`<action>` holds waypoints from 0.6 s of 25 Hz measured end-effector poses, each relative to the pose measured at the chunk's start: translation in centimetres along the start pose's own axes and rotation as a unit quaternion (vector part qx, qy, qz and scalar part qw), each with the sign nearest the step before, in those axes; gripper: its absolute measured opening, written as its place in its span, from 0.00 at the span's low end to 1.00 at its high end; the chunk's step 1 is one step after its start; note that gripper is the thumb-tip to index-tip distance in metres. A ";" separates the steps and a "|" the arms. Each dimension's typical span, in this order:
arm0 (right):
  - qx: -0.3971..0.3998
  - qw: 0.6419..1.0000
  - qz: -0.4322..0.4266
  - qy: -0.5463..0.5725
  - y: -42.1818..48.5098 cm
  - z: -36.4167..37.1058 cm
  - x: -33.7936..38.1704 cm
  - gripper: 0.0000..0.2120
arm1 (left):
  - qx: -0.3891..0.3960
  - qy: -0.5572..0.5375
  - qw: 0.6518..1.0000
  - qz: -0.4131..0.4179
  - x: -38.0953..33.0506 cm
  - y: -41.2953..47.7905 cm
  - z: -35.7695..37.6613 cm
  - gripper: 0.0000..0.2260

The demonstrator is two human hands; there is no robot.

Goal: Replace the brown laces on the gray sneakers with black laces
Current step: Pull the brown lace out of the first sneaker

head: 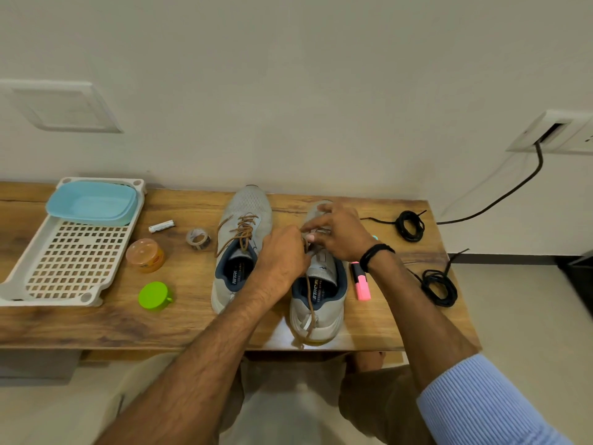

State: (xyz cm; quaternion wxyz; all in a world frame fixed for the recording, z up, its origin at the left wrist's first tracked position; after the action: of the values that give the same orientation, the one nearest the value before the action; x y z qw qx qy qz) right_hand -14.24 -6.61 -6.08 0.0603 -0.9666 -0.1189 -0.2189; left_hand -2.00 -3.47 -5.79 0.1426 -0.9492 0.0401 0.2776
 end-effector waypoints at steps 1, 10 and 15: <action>0.015 1.000 -0.009 0.001 0.0 0.5 -0.2 0.08 | 0.000 0.003 1.000 -0.003 0.1 0.0 0.0 0.06; -0.084 0.957 0.137 -0.240 -1.0 -1.2 -1.0 0.16 | 0.012 -0.012 1.000 -0.013 0.0 -0.1 0.1 0.05; -0.296 0.885 0.344 -0.103 -3.3 -5.4 -4.0 0.13 | 0.014 -0.039 0.999 -0.007 0.0 -0.1 0.2 0.06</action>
State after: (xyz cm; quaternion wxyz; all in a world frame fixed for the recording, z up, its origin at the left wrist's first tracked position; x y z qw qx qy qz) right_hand -20.83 -5.19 -2.80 -0.1697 -0.9369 0.2858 -0.1084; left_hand -2.12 -3.31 -5.95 0.1591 -0.9360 0.0313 0.3125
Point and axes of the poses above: each hand's wrist, its own y-axis towards the middle knuckle, its own z-axis out of the palm, x = y × z, the point moved 6 cm from there along y, towards the middle knuckle, and after that the axes turned 4 degrees about -y, right-handed, at the moved point
